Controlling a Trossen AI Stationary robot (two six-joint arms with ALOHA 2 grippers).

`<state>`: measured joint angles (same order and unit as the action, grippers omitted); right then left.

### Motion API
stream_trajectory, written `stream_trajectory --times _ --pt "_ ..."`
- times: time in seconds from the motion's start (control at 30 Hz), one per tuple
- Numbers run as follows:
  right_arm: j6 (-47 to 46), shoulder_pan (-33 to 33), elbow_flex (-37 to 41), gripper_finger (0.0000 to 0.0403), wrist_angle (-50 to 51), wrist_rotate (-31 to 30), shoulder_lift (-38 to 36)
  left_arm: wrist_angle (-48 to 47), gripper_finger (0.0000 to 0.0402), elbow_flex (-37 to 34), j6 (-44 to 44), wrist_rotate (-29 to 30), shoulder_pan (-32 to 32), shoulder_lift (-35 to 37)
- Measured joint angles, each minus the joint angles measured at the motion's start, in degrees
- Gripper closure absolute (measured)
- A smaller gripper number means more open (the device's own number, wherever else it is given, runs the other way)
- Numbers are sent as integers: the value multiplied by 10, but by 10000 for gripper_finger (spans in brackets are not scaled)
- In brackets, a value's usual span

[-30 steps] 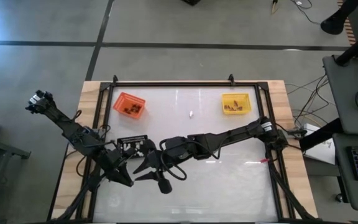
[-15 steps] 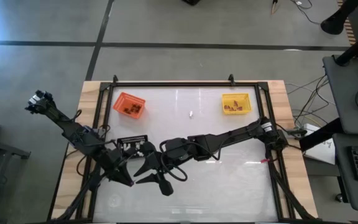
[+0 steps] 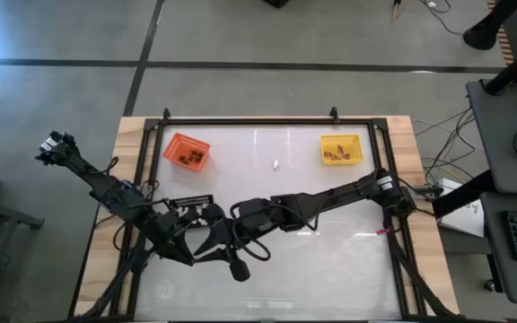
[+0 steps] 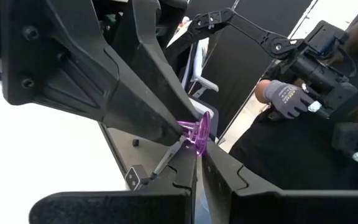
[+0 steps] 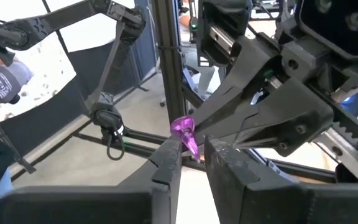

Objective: Sort Halloween decoration
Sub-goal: Put the purple witch hat toy into the yellow bin

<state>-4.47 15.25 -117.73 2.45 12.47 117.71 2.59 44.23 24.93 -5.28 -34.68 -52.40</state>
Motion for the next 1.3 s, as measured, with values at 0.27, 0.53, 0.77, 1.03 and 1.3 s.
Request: stream_trajectory --times 0.27,0.53,0.77,1.03,1.3 --pt "15 0 0 390 3 1 0 0 401 0 -2 -2 4 0" --pt "-55 0 0 393 -8 0 0 0 401 0 -6 -8 18 0" --pt "-84 0 0 394 -18 -6 0 -3 401 0 -3 4 23 0" --pt "-89 -1 -1 394 -15 -8 0 -12 401 0 -4 19 24 0" --pt "-85 -1 -1 394 -10 -6 -1 -13 401 0 -9 20 24 0"
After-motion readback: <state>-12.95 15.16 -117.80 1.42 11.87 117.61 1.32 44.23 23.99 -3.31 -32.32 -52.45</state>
